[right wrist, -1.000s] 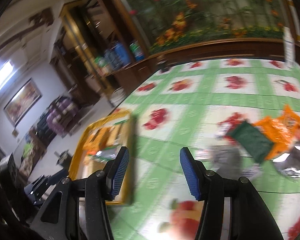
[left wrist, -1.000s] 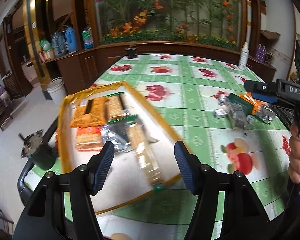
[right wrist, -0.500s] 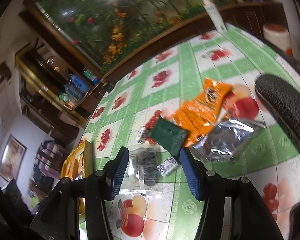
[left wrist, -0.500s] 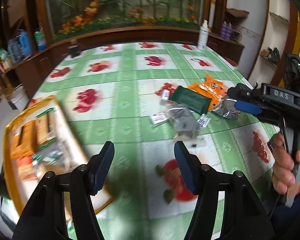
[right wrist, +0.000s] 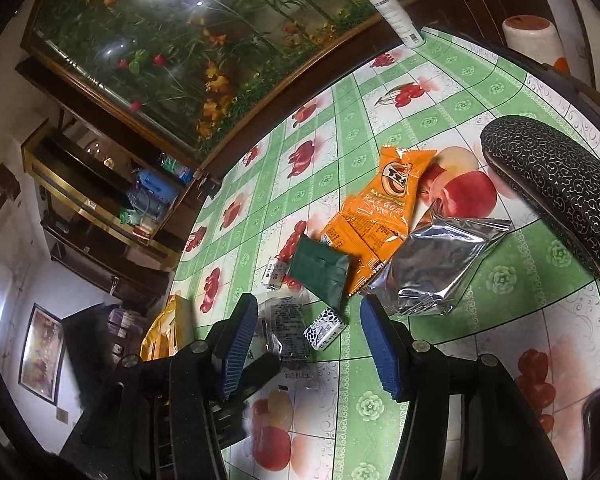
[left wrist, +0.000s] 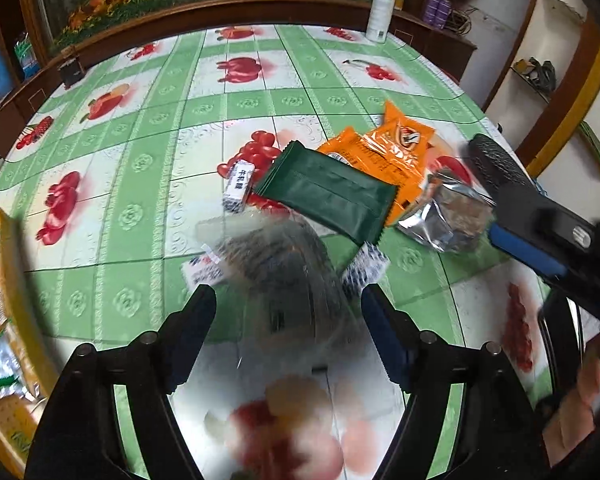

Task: Organize snacks
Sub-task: 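Grasp the clear plastic bag with the left tool while the right tool returns to the table, then grasp the small white blue-patterned box with the right tool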

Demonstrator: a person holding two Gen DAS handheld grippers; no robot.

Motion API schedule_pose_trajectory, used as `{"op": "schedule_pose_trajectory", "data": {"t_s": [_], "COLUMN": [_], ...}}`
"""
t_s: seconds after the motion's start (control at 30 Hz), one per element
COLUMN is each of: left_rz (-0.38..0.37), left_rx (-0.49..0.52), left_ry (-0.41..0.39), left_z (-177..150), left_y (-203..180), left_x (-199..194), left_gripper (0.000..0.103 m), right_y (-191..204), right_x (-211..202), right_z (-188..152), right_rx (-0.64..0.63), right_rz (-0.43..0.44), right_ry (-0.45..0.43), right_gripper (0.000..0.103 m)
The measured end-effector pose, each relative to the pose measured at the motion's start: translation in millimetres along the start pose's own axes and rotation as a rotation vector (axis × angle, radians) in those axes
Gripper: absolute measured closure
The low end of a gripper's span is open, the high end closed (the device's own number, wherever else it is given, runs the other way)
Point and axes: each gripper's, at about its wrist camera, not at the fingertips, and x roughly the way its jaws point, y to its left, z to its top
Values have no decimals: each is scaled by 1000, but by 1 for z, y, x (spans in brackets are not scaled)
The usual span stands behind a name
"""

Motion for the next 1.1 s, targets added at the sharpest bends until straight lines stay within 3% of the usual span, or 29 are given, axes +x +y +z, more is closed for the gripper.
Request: {"op": "schedule_pose_trajectory", "data": {"t_s": [0.13, 0.2, 0.27, 0.5, 0.77, 1.1], "left_rz": [-38, -67, -70, -87, -85, -65], "left_rx": [-26, -57, -72, -87, -75, -52], "left_ry": [-6, -31, -47, -60, -84, -127], "left_z": [3, 0, -4, -37, -79, -87], "left_y": [5, 11, 15, 27, 34, 36], "left_x": [18, 16, 11, -6, -31, -33], "left_gripper": [30, 46, 56, 57, 56, 56], "right_y": [-1, -2, -2, 1, 16, 37], "right_x": [1, 3, 4, 21, 61, 81], "right_z": [0, 0, 1, -4, -23, -36], "right_rx": [-6, -6, -7, -42, -189, -410], "right_rz": [-5, -8, -18, -57, -146, -287], "right_ry": [4, 8, 9, 58, 184, 159], "right_gripper": [46, 46, 46, 46, 46, 45]}}
